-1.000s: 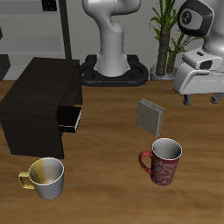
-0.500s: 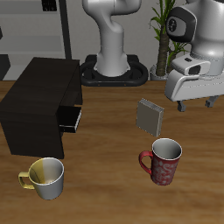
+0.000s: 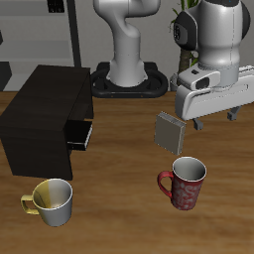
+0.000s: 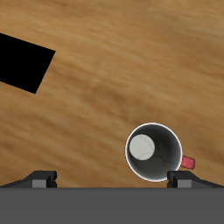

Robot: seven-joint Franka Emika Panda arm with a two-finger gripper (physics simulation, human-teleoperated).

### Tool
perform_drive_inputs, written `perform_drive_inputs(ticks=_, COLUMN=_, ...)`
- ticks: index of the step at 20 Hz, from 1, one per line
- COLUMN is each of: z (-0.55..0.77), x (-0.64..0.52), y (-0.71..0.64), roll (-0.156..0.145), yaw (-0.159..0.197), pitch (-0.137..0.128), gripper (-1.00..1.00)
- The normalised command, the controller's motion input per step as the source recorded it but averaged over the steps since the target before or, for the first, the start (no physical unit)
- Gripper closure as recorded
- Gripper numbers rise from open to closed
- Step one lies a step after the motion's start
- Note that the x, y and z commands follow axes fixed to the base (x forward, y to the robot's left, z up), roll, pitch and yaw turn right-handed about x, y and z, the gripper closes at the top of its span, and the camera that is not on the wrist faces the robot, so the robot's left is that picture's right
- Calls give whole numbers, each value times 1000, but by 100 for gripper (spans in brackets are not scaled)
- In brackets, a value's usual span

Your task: Black book top region shelf and red mug top shelf

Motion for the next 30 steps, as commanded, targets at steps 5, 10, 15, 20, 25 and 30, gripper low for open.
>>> perform_drive_inputs(ticks=5, z=-152, x=96, y=-157, roll=-46, yaw=6, pitch=22, gripper=-100)
perform_drive_inputs(ticks=10, z=-269, x=63, y=-164, roll=-57, yaw=3, pitch=18, gripper=-100)
perform_drive_inputs(ticks=15, z=-307, x=59, y=-33, roll=0, yaw=35, pitch=43, gripper=-100)
perform_drive_inputs(ticks=20, z=-382, x=27, y=172, roll=-13, yaw=60, pitch=43, gripper=-100)
perform_drive_inputs(ticks=25, z=-295, x=70, y=83, roll=-3, yaw=62, pitch=31, gripper=-100)
perform_drive_inputs(ticks=30, z=-314, x=95, y=-27, roll=-23, yaw=26, pitch=44, gripper=-100)
